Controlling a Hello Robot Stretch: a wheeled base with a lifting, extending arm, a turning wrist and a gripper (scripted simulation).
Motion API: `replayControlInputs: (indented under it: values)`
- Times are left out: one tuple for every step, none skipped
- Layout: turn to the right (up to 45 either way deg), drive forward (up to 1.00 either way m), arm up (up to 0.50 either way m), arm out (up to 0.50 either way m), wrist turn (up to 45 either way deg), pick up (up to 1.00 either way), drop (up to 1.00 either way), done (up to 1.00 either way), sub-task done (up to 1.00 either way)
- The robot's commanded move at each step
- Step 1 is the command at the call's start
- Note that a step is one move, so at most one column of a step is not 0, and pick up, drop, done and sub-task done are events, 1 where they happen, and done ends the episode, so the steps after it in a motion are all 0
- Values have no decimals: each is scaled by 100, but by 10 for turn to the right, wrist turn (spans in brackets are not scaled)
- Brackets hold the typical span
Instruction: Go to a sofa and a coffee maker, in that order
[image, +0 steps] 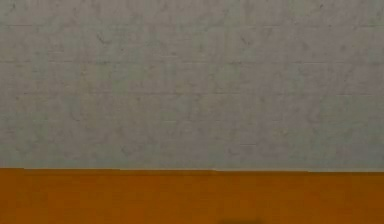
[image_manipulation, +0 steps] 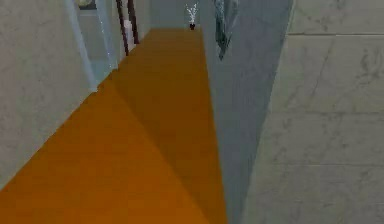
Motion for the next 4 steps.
replayControlInputs:
  values:
    - [450,0,0,0,0,0,0,0,0]
    - [60,0,0,0,0,0,0,0,0]
    - [0,80,0,0,0,0,0,0,0]
    - [390,0,0,0,0,0,0,0,0]
